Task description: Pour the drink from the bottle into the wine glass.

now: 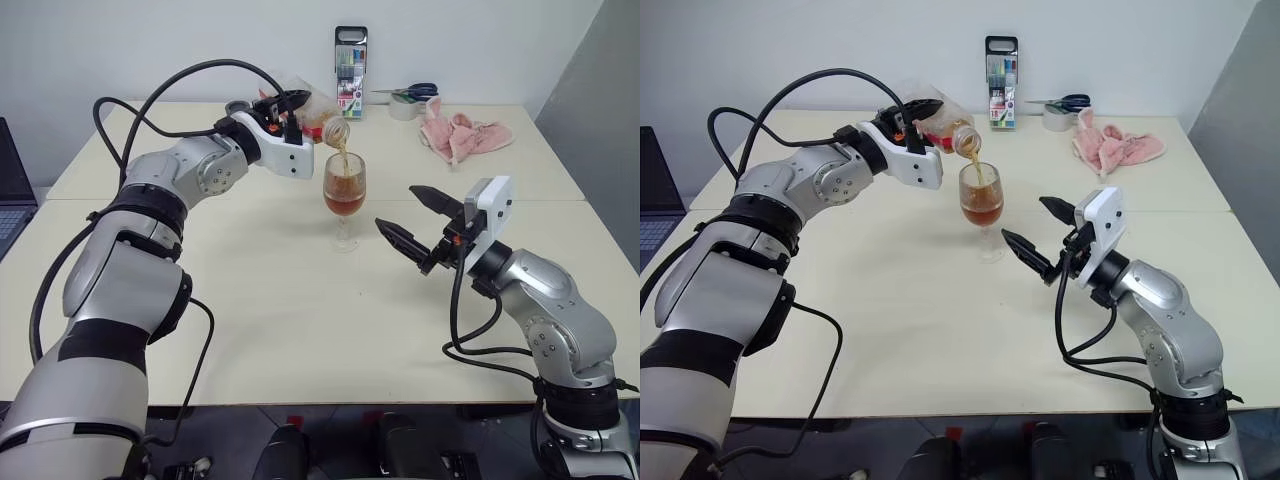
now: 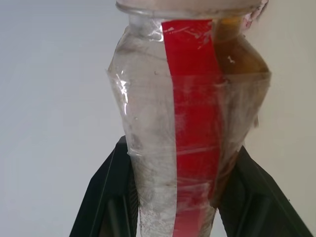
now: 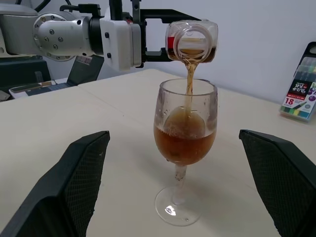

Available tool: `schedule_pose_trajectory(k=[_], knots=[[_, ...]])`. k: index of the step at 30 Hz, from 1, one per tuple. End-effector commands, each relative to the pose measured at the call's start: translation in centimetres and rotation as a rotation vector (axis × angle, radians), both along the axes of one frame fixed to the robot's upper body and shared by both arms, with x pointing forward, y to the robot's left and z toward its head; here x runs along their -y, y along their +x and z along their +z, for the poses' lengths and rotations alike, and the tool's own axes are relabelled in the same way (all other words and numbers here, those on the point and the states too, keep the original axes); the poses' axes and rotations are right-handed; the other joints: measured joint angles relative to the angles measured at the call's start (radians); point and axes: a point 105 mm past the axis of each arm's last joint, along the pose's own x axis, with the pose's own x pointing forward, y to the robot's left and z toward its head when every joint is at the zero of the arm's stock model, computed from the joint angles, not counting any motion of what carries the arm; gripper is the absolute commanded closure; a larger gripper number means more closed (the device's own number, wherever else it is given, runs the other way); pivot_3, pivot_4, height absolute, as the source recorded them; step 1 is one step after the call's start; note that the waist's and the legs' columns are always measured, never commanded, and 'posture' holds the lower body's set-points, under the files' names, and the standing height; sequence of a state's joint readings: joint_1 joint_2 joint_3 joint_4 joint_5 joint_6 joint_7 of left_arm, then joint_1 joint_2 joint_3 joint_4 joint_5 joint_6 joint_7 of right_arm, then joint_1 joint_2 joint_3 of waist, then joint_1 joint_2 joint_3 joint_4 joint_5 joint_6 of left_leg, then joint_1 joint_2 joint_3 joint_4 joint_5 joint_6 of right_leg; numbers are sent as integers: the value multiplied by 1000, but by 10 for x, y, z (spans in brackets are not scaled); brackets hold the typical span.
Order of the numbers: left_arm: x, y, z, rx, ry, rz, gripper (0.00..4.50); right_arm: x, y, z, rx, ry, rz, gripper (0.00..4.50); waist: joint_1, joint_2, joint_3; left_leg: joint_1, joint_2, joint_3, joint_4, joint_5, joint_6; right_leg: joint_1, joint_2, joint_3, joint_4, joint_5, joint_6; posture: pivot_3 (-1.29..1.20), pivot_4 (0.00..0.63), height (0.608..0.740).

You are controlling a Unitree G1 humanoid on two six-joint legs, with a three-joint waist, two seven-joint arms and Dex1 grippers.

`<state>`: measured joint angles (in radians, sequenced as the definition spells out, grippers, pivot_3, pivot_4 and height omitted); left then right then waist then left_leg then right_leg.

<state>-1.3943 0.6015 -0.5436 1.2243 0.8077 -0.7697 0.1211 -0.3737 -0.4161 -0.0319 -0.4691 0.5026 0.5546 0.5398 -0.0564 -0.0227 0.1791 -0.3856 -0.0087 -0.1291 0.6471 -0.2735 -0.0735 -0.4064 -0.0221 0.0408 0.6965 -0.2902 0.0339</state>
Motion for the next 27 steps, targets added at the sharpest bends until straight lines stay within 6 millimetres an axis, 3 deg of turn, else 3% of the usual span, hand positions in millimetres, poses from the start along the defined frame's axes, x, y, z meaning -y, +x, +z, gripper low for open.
schedule_pose_trajectory(k=[1,9,18,20,22,27], knots=[[-2,-2,26,49,-51,4,2827,-4,-7,14,69,10,17,0,0,0,0,0,0,0,0,0,0,0,0,0,0,0,0,0,150,740],[0,1,20,-15,-104,10,2827,-9,-9,15,84,-3,28,0,0,0,0,0,0,0,0,0,0,0,0,0,0,0,0,0,150,740],[5,2,15,-147,-282,-26,2827,-15,-9,20,125,-2,33,0,-1,0,0,0,0,0,1,0,0,0,0,0,0,0,0,0,150,740],[2,4,12,-212,-398,-35,2827,-18,-9,22,138,1,39,0,-1,0,0,0,0,0,1,0,-1,0,0,0,0,0,0,0,150,740],[-9,9,9,-312,-604,-25,2827,-22,-10,24,148,-4,52,0,-1,0,0,0,0,0,1,0,-1,0,0,0,1,0,0,0,150,740],[-43,11,-6,-465,-908,9,2828,-39,-21,17,107,-96,139,0,-9,0,0,1,1,0,2,1,-3,0,0,0,1,0,0,0,150,740]])
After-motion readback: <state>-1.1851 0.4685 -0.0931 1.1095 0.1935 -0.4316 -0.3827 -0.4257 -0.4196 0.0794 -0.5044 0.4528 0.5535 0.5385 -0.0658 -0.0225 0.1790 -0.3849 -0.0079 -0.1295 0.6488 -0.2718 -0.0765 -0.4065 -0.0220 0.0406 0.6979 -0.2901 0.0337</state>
